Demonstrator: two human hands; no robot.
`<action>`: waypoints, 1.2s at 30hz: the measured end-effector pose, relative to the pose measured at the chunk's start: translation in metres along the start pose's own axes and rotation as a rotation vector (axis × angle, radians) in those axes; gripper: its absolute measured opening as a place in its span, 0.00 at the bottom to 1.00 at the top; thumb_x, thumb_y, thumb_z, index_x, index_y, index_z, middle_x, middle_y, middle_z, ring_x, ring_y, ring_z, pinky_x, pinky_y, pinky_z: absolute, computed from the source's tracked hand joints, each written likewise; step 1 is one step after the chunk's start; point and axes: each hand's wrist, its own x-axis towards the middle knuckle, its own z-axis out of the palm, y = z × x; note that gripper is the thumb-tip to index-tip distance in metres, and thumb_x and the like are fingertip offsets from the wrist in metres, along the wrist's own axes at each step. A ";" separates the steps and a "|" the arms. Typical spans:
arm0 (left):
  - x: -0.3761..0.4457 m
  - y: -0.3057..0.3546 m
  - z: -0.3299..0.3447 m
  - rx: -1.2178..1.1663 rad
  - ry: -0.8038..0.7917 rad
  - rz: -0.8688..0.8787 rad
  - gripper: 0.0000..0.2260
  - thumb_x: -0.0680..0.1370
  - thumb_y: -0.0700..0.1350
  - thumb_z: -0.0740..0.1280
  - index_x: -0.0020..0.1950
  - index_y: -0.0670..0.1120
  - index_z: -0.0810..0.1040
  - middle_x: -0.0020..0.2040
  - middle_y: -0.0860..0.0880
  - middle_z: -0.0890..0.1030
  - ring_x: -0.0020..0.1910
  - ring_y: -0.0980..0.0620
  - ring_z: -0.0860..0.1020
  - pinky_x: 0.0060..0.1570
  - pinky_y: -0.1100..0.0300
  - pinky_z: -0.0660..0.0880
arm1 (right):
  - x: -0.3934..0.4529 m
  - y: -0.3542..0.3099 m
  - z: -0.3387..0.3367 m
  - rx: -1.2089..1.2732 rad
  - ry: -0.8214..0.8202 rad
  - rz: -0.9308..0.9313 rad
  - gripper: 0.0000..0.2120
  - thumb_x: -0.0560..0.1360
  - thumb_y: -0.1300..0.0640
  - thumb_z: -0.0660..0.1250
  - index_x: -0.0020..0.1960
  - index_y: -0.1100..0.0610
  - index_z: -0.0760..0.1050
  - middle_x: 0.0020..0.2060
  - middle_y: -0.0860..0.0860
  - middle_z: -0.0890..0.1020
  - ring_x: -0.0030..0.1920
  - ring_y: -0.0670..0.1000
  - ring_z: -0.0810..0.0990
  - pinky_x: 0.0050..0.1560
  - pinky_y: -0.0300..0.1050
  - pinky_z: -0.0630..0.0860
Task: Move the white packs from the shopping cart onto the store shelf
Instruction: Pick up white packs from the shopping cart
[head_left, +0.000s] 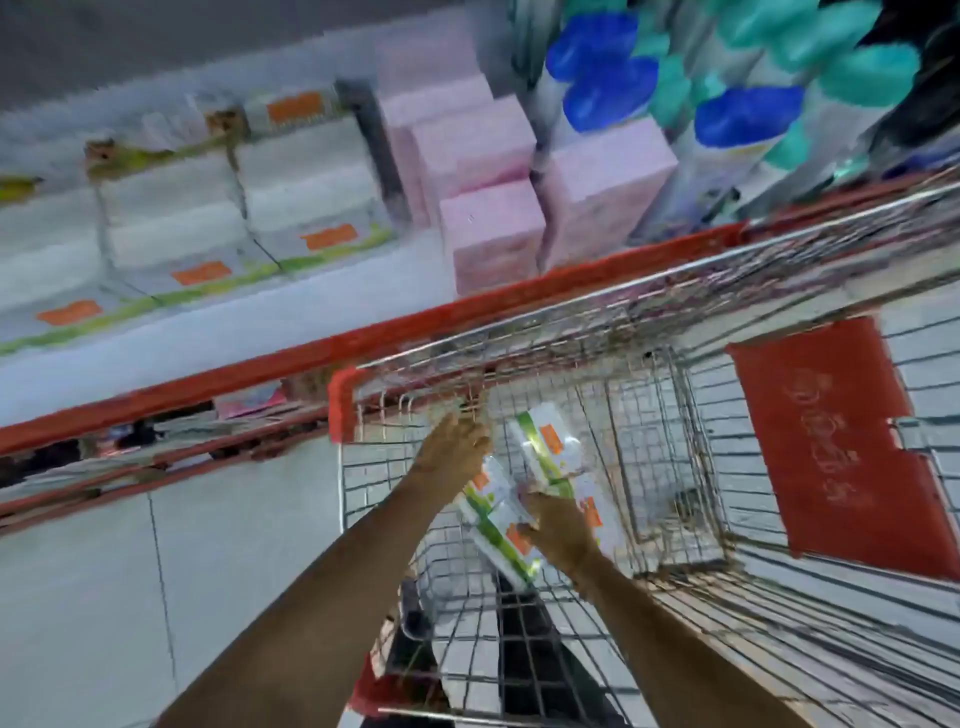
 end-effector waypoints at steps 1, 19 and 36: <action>0.008 0.000 0.006 -0.024 0.008 -0.035 0.14 0.52 0.51 0.79 0.36 0.51 0.86 0.41 0.54 0.87 0.40 0.55 0.85 0.50 0.57 0.73 | 0.007 0.006 0.010 0.075 -0.019 0.040 0.24 0.77 0.54 0.64 0.70 0.60 0.66 0.66 0.59 0.74 0.65 0.57 0.74 0.55 0.35 0.74; 0.027 0.016 0.015 -0.030 -0.388 0.001 0.29 0.70 0.34 0.71 0.69 0.38 0.65 0.63 0.41 0.77 0.64 0.42 0.73 0.68 0.51 0.65 | 0.024 0.017 0.032 -0.024 0.026 0.088 0.30 0.64 0.54 0.77 0.61 0.62 0.68 0.53 0.56 0.81 0.52 0.56 0.81 0.51 0.45 0.79; -0.048 -0.023 -0.100 -0.233 -0.189 -0.125 0.20 0.70 0.44 0.72 0.61 0.45 0.77 0.61 0.45 0.77 0.61 0.46 0.75 0.58 0.52 0.75 | -0.065 -0.041 -0.079 -0.096 0.120 -0.071 0.30 0.58 0.49 0.80 0.59 0.49 0.79 0.51 0.42 0.81 0.51 0.45 0.78 0.50 0.30 0.73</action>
